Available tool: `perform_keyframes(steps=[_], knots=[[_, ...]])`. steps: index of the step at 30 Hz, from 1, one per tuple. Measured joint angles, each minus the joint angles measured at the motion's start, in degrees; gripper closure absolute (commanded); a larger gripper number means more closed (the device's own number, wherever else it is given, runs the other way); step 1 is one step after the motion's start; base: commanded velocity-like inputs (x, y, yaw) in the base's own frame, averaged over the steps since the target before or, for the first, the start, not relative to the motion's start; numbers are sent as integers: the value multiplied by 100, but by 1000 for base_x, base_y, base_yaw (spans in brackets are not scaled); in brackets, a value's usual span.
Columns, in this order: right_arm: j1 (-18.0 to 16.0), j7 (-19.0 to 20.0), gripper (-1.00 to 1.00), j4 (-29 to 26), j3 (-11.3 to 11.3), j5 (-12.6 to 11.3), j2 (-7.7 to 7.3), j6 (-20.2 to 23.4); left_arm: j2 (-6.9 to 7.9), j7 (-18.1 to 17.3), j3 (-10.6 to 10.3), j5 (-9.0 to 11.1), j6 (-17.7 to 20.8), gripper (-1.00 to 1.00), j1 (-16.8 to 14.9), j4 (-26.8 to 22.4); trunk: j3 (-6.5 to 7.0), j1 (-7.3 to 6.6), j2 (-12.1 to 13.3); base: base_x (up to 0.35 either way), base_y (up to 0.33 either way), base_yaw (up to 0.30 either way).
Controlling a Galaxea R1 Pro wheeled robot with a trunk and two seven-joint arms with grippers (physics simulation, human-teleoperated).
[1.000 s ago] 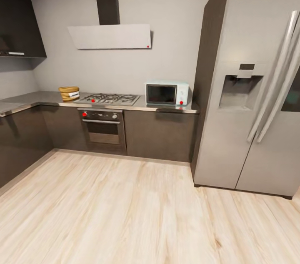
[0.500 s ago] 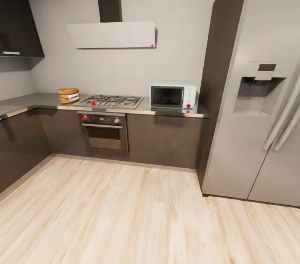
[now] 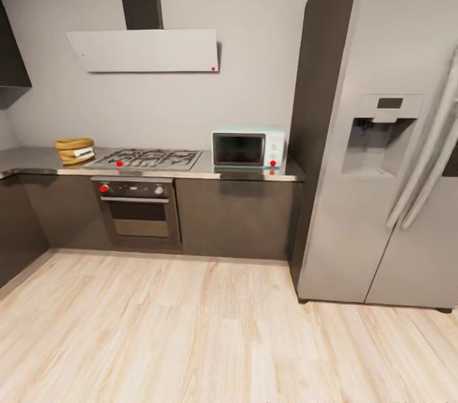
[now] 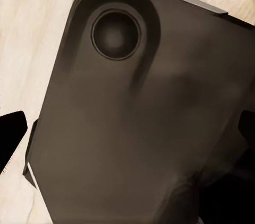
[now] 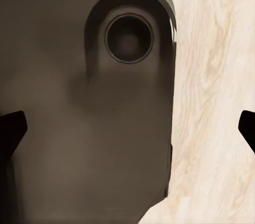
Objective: In the kitchen, take the popcorn bag from the countertop, put it into the microwave, and heat it until the popcorn is cooked so the cooked popcorn ends up inside the bag.
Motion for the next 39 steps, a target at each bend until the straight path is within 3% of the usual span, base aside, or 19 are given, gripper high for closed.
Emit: perform_keyframes(steps=[9,20,39], knots=[[0,0,-100,0,0,0,-6,0,3,0,0,0,0,-100,0,0,0,0,0,0,0,-216],[-1,0,-100,0,4,11,-8,22,3,0,7,12,0,-100,0,1,0,-1,0,18,1,-13],[-1,0,-100,0,6,8,-6,20,4,0,1,3,3,-100,0,4,0,-3,0,299,121,0]])
